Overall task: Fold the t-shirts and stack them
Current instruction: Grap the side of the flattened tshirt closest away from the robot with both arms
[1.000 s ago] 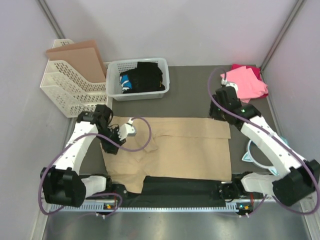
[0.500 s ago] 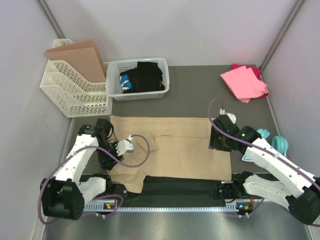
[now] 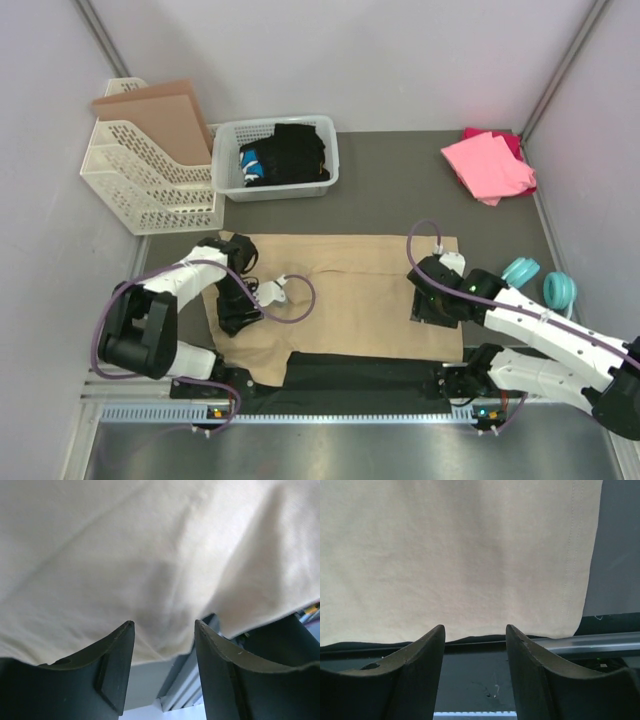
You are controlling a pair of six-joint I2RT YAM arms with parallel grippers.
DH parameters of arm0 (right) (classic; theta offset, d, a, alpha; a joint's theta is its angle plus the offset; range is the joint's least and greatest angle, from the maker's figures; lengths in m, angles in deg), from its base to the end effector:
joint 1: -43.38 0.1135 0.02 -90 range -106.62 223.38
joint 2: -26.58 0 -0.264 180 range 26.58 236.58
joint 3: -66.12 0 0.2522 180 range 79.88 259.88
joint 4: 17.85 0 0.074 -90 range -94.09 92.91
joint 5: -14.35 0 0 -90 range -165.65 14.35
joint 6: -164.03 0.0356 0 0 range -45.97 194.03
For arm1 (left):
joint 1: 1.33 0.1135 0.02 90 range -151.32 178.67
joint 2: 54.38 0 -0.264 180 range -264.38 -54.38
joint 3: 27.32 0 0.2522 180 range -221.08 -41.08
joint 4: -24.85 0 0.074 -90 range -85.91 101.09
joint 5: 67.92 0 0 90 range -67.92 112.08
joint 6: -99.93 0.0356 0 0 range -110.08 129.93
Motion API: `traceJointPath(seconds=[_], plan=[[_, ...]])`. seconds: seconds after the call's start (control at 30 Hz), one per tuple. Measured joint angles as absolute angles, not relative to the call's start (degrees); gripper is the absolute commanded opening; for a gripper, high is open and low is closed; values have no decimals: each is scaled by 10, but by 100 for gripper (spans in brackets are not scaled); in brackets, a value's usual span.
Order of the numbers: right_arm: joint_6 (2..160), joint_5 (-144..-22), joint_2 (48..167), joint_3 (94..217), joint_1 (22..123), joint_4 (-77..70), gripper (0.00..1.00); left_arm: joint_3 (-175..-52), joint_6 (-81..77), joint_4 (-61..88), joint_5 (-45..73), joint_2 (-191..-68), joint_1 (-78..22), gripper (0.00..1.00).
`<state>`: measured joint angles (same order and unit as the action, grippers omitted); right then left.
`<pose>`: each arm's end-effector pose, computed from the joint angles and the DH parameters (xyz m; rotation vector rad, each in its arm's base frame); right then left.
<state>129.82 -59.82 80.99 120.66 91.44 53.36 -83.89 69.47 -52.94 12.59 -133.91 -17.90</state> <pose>0.1099 0.1078 0.2264 0.2462 2.7100 0.1236 0.1746 -0.0581 0.1675 -1.8365 -2.3841 0.3361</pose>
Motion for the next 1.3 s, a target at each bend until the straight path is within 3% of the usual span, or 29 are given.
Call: traceJointPath(seconds=[0.1,0.2,0.23,0.37,0.47,0.83,1.1,1.23,1.3], plan=[[1317,-594,810,1198,921,535,53,-833,688,-496,130,-1357,-186,56],[1329,-591,810,1195,921,535,53,-826,682,-476,137,-1370,-190,48],[1332,-591,810,1194,921,534,53,-826,680,-475,141,-1371,-191,36],[1339,-591,809,1188,923,534,52,-828,672,-453,159,-1384,-193,6],[1342,-591,809,1187,924,533,52,-831,666,-450,167,-1392,-193,0],[1340,-575,836,1186,924,523,47,-865,660,-452,176,-1412,-194,0],[1312,-557,894,1220,908,496,45,-981,660,-415,200,-1463,-184,0],[1299,-554,905,1221,895,479,45,-999,660,-402,208,-1482,-169,14],[1292,-550,911,1221,889,476,45,-999,662,-398,216,-1483,-163,17]])
